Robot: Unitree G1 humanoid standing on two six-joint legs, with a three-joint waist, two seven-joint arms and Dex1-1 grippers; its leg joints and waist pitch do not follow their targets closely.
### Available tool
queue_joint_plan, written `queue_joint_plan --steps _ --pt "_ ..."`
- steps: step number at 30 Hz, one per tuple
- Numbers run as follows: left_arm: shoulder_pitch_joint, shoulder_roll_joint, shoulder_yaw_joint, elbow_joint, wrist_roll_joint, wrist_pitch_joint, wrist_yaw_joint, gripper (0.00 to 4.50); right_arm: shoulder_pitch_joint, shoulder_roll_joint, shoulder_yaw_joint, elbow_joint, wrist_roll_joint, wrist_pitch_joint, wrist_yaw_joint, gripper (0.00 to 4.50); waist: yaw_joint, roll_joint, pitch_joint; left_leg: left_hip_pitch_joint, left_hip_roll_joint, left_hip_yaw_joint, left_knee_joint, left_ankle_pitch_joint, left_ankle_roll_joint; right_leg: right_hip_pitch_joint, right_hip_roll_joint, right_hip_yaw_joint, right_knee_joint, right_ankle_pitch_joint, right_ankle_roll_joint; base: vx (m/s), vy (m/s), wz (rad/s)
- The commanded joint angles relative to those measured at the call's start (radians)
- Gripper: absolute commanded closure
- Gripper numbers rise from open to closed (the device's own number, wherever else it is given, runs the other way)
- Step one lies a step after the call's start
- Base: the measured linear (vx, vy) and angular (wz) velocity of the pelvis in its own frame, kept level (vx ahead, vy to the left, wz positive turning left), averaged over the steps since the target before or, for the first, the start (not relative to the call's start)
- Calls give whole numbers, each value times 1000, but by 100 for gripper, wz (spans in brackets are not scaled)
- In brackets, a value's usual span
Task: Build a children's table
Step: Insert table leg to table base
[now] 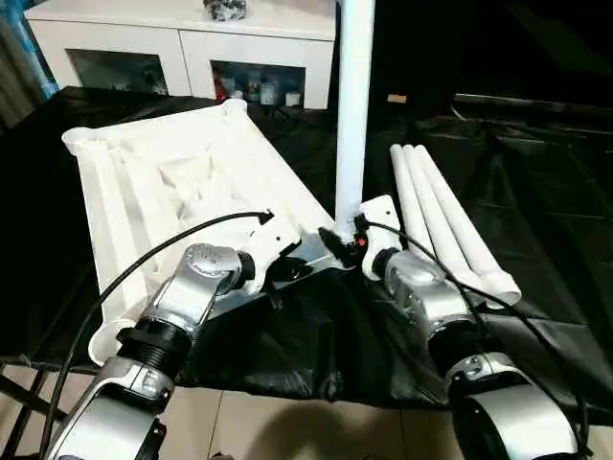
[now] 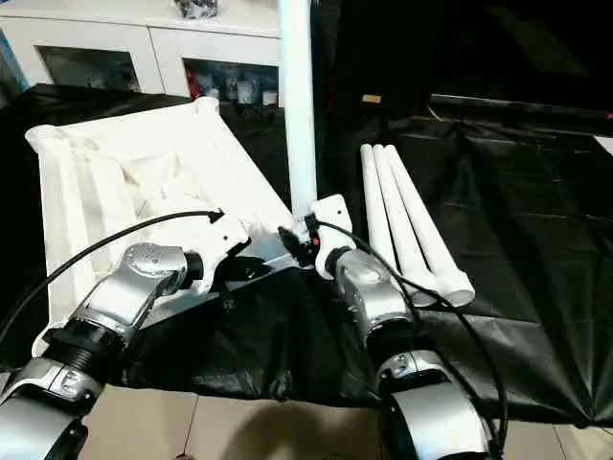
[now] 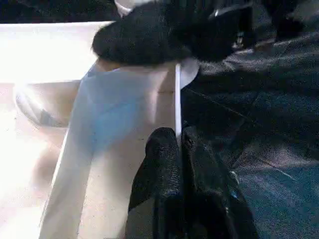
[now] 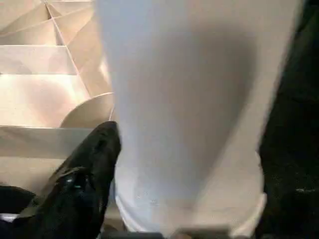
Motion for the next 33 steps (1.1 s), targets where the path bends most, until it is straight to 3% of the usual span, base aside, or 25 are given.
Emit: queue_joint_plan --steps 1,6,11,12,19,28,33 --pt "3 -31 -13 -38 -31 -34 -16 450 -2 47 31 42 4 1 61 63 1 2 -57 -5 15 5 -70 -208 23 48 -55 41 -73 -225 -204 0 0 0" --pt "20 6 -18 -44 -45 -71 -98 450 12 15 44 19 2 -24 160 22 1 8 -56 -2 18 3 -72 -231 26 47 -56 42 -76 -250 -203 0 0 0" --pt "26 54 -29 -32 -56 -132 -192 450 47 -45 56 -35 25 -42 353 22 7 13 -58 4 20 7 -68 -206 42 47 -52 44 -65 -135 -241 0 0 0" --pt "26 54 -29 -32 -56 -132 -192 450 47 -45 56 -35 25 -42 353 22 4 9 -58 -2 19 7 -69 -204 43 52 -51 43 -63 -126 -247 0 0 0" --pt "47 78 -32 -39 -57 -155 -235 450 66 -83 45 -40 19 -52 363 74 3 10 -56 -4 18 6 -71 -216 31 53 -55 43 -69 -192 -232 0 0 0" --pt "106 140 -49 -107 -56 -200 -302 450 159 -105 57 -192 36 -23 397 152 4 12 -56 1 20 5 -73 -211 35 51 -52 43 -68 -166 -233 0 0 0" --pt "118 159 -38 -128 -60 -212 -310 450 193 -135 37 -254 33 -17 363 152 4 10 -56 0 18 6 -73 -224 24 52 -53 44 -71 -203 -215 0 0 0"
